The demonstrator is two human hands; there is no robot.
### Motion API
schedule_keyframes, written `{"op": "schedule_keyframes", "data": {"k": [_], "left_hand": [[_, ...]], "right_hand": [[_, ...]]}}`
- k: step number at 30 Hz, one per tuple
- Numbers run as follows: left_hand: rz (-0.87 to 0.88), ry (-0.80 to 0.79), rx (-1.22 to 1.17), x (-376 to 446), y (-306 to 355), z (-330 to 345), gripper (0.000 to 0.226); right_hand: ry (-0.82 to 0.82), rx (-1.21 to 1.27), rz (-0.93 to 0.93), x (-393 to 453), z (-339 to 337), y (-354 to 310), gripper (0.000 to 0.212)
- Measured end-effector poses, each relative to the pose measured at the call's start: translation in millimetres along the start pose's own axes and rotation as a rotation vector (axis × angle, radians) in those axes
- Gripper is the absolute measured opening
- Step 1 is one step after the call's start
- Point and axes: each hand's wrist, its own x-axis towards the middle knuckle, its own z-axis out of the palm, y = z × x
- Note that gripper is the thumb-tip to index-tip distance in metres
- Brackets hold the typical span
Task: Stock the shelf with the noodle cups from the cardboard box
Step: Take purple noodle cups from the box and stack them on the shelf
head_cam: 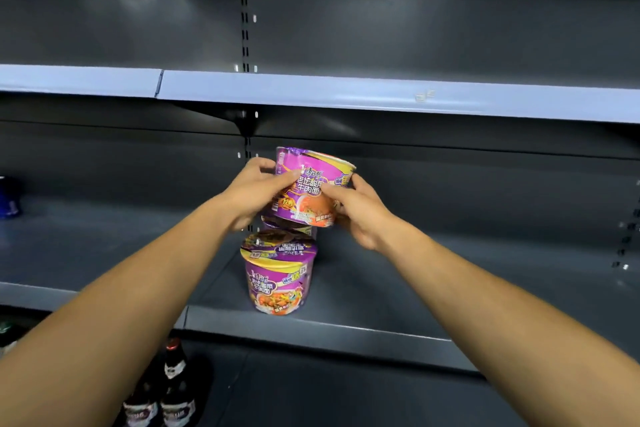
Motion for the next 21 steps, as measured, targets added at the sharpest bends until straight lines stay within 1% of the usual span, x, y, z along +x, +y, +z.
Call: {"op": "schedule_keyframes", "data": {"k": [3, 5, 6, 8, 11, 15, 18, 21], "left_hand": [[0.029, 0.069, -0.013, 18, -12, -1, 0.049], [0.026, 0.066, 0.014, 26, -18, -1, 0.037], [0.012, 0.052, 0.009, 30, -22, 0, 0.035], [-0.014, 0.029, 0.002, 36, -30, -1, 0.038], [-0.046, 0.044, -0.006, 48, -43, -3, 0.053], [-0.044, 0.081, -0.037, 65, -56, 0, 0.048], [-0.082, 0.090, -0.069, 77, -61, 3, 0.047], [-0.121, 0.111, -0.112, 88, -65, 4, 0.057]], "right_hand": [[0.076, -0.023, -0.030, 25, 8, 10, 0.037], [0.104, -0.039, -0.053, 39, 13, 17, 0.038], [0.111, -0.057, -0.060, 45, 16, 20, 0.040], [0.113, -0.102, -0.070, 55, 20, 26, 0.044], [0.099, -0.132, -0.079, 67, 26, 37, 0.047], [0.086, -0.092, -0.050, 79, 27, 50, 0.040], [0.086, -0.093, -0.013, 88, 27, 57, 0.039], [0.083, -0.124, 0.036, 96, 29, 62, 0.040]]}}
